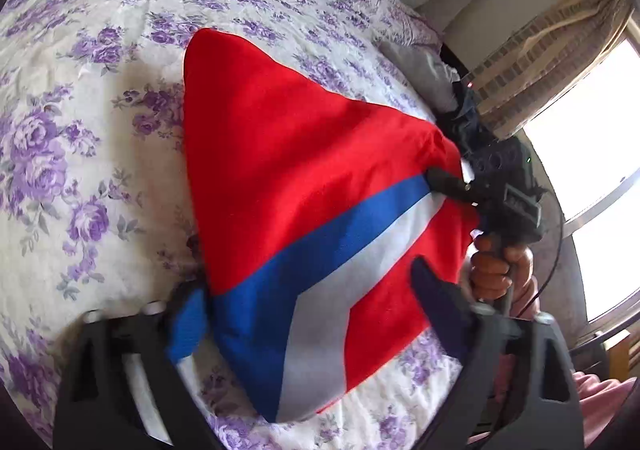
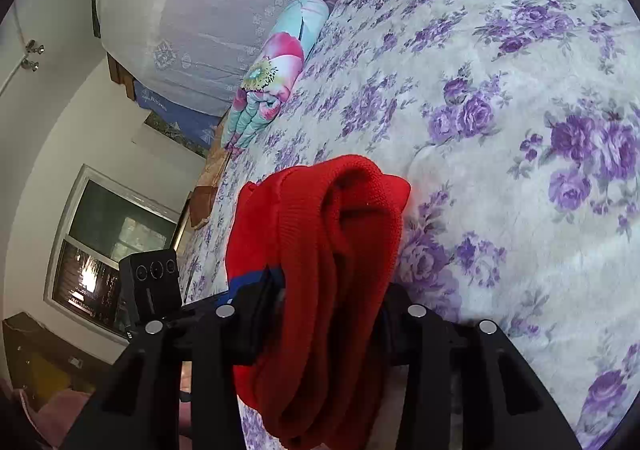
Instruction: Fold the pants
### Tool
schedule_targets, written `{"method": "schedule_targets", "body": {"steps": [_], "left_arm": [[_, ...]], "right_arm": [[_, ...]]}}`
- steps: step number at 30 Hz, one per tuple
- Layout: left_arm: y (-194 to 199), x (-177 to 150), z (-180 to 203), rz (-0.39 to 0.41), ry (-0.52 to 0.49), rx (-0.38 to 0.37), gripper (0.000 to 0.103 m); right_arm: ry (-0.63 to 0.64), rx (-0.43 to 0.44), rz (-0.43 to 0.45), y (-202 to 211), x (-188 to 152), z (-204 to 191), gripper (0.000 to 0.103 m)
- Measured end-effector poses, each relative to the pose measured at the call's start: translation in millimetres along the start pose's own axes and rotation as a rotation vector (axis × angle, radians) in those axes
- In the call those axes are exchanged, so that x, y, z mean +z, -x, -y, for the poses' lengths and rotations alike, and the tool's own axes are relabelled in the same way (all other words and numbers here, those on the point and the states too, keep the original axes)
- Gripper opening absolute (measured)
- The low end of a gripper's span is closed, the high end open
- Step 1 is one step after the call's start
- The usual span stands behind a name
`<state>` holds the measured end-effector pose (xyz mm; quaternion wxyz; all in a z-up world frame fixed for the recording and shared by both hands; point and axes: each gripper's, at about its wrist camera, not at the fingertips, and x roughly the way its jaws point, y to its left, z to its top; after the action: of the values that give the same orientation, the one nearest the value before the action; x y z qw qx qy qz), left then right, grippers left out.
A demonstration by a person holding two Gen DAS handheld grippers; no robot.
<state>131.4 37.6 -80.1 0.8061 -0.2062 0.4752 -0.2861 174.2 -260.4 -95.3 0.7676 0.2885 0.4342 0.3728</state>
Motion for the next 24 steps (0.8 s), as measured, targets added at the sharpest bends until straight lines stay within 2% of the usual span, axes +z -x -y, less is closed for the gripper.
{"method": "schedule_targets", "body": {"steps": [1,5,6,9,11,15,19,24], "left_arm": [[1.6,-0.2,-1.8,0.005,0.012,0.003,0.063],[10.7,-1.0,-1.9,0.036,0.022,0.024,0.045],[15.5,-0.7,0.3,0.050,0.011,0.030,0.036],[32.9,6.0,6.4,0.090,-0.022,0.013,0.024],[41.4,14.2,13.6,0.103,-0.049,0.011,0.024],[60.4,53.3,33.5,0.150,-0.175,0.101,0.024],[81.7,118.4,47.8,0.238,-0.303,0.171,0.024],[71.7,207.8,36.2,0.308,-0.382,0.260,0.024]], "right_arm": [[0.005,-0.010,0.014,2.2,-2.2,-2.4,0.037],[0.041,-0.030,0.056,7.8,-6.2,-18.2,0.035],[0.053,-0.023,0.066,9.9,-5.6,-23.8,0.034],[0.095,-0.008,0.086,15.6,0.1,-43.2,0.033],[0.138,-0.011,0.091,16.3,9.5,-60.5,0.033],[0.200,-0.017,0.125,16.3,49.9,-89.6,0.033],[0.271,0.010,0.198,18.7,117.1,-118.7,0.033],[0.294,0.039,0.244,-2.8,208.7,-115.7,0.033]]}}
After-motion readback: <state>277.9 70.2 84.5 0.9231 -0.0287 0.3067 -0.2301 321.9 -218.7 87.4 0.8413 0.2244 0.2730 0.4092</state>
